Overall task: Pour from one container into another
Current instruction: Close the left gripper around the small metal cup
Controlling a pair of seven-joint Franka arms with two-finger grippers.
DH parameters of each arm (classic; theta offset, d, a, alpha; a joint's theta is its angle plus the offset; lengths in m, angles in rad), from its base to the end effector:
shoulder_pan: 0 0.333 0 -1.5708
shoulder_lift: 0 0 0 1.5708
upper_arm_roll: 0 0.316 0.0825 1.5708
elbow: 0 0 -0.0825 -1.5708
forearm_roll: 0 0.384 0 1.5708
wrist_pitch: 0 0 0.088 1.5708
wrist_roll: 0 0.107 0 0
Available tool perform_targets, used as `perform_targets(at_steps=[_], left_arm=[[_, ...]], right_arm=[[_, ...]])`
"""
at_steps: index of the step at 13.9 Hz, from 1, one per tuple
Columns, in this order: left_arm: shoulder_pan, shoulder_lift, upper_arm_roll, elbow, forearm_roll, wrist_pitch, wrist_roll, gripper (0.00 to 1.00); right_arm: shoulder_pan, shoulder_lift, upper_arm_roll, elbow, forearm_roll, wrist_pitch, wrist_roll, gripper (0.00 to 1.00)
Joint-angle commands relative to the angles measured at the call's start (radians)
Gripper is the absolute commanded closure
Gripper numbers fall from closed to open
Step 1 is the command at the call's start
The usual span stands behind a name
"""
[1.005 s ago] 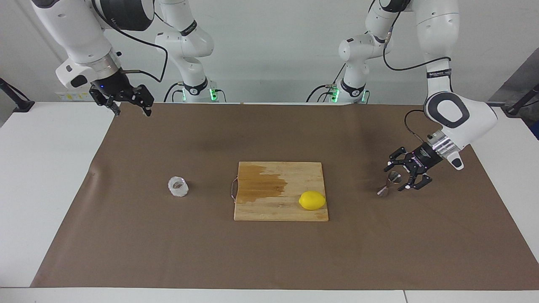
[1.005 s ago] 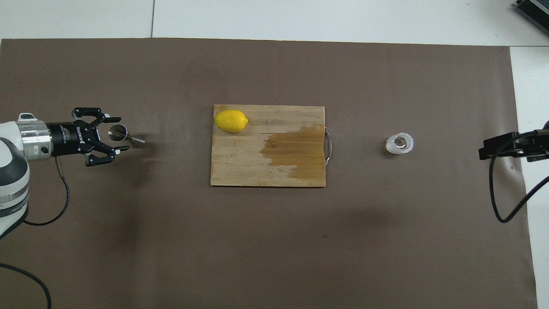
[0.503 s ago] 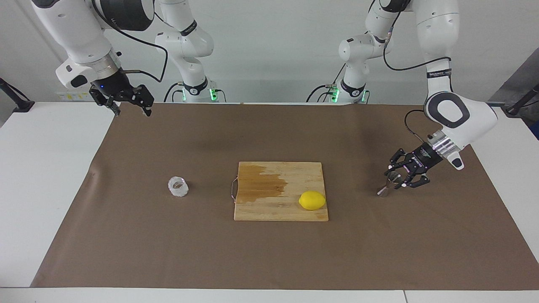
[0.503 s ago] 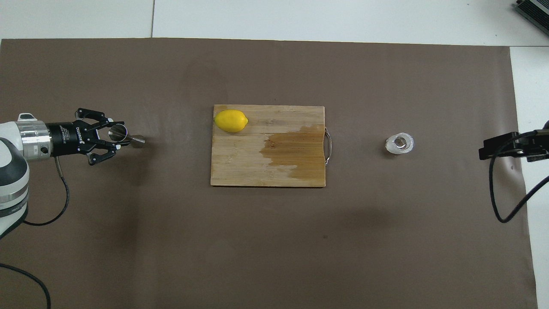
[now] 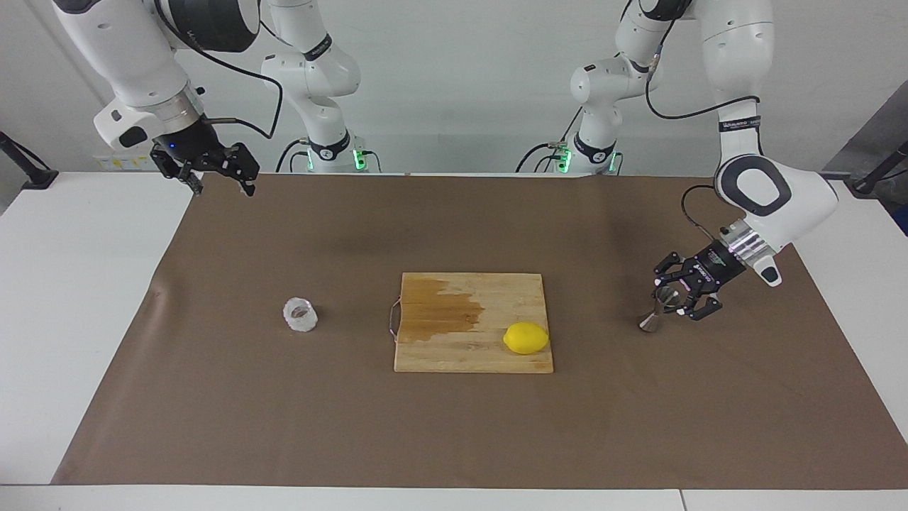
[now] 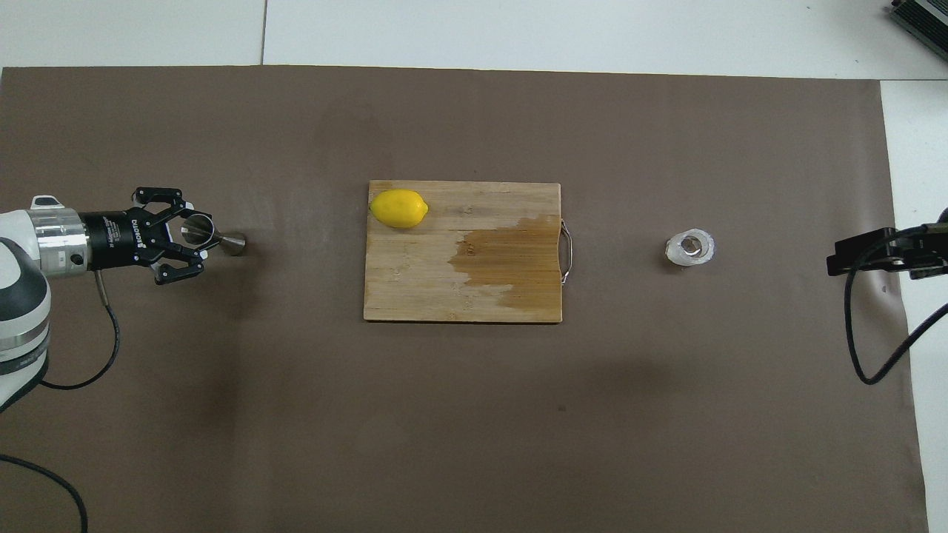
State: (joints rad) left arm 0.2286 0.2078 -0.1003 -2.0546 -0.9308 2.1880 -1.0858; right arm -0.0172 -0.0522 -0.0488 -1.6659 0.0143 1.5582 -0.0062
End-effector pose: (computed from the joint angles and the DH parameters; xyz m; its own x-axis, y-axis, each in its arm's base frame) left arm 0.5822 0.0472 0.3430 -0.1509 0.7173 -0.6802 0.9633 0.2611 0.0617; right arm 0.5339 -0.0344 0.6071 0.9967 -0.0593 -0.0554 -0.0603 -0.9980 -0.0172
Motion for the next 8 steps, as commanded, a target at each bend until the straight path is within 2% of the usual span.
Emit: perform_targets(at_steps=[1, 2, 5, 8], left_arm=[[-0.005, -0.028, 0.004, -0.024, -0.017, 0.001, 0.001, 0.76], [-0.005, -0.028, 0.004, -0.019, -0.016, -0.004, 0.000, 0.79], [-0.006, -0.028, -0.002, -0.009, -0.014, -0.007, -0.006, 0.95], [-0.028, -0.031, -0.002, -0.004, -0.016, 0.003, -0.012, 1.00]], right_arm=[[-0.010, -0.005, 0.007, 0.003, 0.016, -0.017, 0.005, 0.00], [-0.010, -0.005, 0.007, 0.003, 0.016, -0.017, 0.005, 0.00], [-0.010, -0.005, 0.007, 0.003, 0.015, -0.015, 0.005, 0.00], [-0.010, -0.005, 0.007, 0.003, 0.016, -0.017, 0.005, 0.00]])
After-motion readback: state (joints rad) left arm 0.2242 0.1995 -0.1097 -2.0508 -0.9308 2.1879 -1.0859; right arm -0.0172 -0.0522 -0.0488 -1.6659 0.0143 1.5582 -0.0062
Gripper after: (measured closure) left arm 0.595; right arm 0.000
